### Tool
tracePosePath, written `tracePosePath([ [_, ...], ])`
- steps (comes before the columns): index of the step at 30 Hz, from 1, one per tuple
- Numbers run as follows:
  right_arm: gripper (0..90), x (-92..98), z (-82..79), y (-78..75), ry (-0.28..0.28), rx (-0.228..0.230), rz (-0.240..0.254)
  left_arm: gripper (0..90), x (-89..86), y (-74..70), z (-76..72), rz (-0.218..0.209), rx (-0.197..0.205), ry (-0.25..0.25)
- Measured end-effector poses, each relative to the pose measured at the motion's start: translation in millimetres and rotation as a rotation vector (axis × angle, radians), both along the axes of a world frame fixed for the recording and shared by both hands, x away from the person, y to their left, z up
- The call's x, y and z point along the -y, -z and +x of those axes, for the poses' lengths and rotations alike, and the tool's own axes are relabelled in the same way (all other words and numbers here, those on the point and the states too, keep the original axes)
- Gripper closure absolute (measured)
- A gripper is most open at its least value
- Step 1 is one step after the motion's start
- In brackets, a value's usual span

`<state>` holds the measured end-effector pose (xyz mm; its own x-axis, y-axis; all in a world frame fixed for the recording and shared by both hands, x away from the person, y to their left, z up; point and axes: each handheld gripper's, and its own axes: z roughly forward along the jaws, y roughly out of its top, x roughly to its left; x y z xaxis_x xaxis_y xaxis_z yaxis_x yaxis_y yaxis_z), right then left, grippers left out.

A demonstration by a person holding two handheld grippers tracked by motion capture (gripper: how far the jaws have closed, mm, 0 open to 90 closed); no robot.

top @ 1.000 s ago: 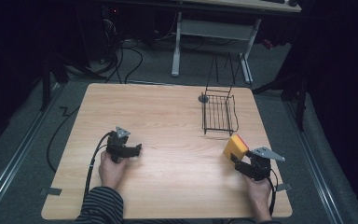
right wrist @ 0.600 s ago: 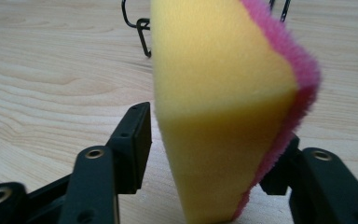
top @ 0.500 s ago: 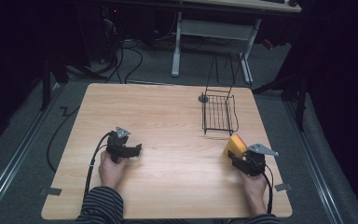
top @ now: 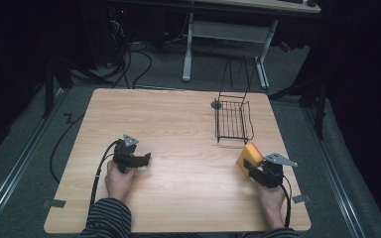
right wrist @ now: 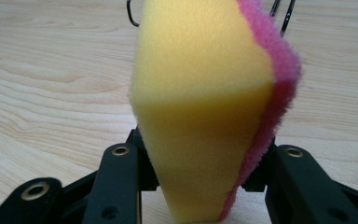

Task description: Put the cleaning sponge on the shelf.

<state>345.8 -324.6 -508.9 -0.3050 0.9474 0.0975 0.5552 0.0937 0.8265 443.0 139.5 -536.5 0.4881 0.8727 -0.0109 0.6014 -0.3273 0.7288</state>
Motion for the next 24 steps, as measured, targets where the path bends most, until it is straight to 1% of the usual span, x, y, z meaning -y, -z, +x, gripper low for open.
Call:
tracePosePath([
  [2,59.6,-0.2,-1.2,-0.9,-0.003,0.004,0.015,17.4,0.0,0.0,0.0,0.000,0.000,0.000],
  [10,59.9,1.6,-4.1,-4.2,-0.013,0.016,0.030,17.3,0.0,0.0,0.0,0.000,0.000,0.000],
  [14,60.0,2.6,-6.0,-9.3,-0.020,0.029,0.029,17.4,0.0,0.0,0.0,0.000,-0.001,0.000],
  [15,60.0,2.6,-7.1,-12.7,-0.021,0.031,0.035,17.3,-0.2,-0.2,0.0,0.000,-0.003,0.002],
  [19,60.0,3.3,-8.2,-16.1,-0.025,0.045,0.041,17.4,-0.1,-0.1,0.0,0.000,-0.002,0.001],
  [24,60.0,4.5,-9.2,-17.5,-0.025,0.042,0.044,17.3,-0.2,-0.2,0.0,0.000,-0.004,0.002],
])
